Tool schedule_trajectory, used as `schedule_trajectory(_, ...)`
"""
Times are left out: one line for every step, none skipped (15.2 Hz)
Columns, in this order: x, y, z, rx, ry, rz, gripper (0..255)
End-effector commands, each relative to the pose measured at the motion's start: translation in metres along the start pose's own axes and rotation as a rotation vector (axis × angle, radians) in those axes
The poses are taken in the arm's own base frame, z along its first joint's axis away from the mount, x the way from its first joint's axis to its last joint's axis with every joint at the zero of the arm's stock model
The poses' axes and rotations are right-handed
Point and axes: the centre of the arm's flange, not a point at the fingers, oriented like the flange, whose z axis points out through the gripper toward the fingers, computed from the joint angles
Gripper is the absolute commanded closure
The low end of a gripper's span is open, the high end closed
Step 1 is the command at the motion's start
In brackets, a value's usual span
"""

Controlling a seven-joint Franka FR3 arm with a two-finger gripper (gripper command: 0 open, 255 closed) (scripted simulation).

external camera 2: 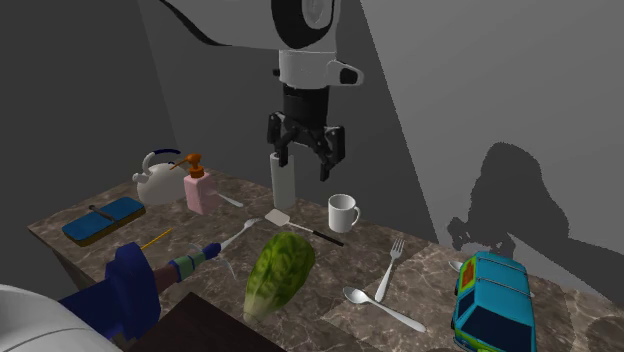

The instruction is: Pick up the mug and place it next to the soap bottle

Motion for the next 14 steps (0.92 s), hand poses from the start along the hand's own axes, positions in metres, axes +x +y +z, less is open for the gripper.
schedule_trajectory(0.02, -0.006, 0.017, -0.006, 0.001, -0.011, 0)
schedule_trajectory(0.03, -0.009, 0.025, -0.009, 0.0, -0.016, 0)
schedule_trajectory(0.04, -0.011, 0.033, -0.013, 0.0, -0.022, 0)
schedule_trajectory(0.05, -0.014, 0.041, -0.016, -0.001, -0.027, 0)
schedule_trajectory(0.061, -0.016, 0.05, -0.019, -0.001, -0.032, 0)
schedule_trajectory(0.071, -0.019, 0.058, -0.022, -0.001, -0.037, 0)
schedule_trajectory(0.081, -0.022, 0.066, -0.026, -0.002, -0.043, 0)
schedule_trajectory(0.091, -0.024, 0.075, -0.029, -0.002, -0.048, 0)
schedule_trajectory(0.101, -0.027, 0.083, -0.032, -0.003, -0.053, 0)
schedule_trajectory(0.111, -0.029, 0.091, -0.035, -0.003, -0.058, 0)
schedule_trajectory(0.121, -0.032, 0.1, -0.038, -0.003, -0.063, 0)
schedule_trajectory(0.131, -0.035, 0.108, -0.042, -0.004, -0.069, 0)
schedule_trajectory(0.141, -0.038, 0.116, -0.045, -0.004, -0.074, 0)
schedule_trajectory(0.151, -0.04, 0.125, -0.048, -0.005, -0.079, 0)
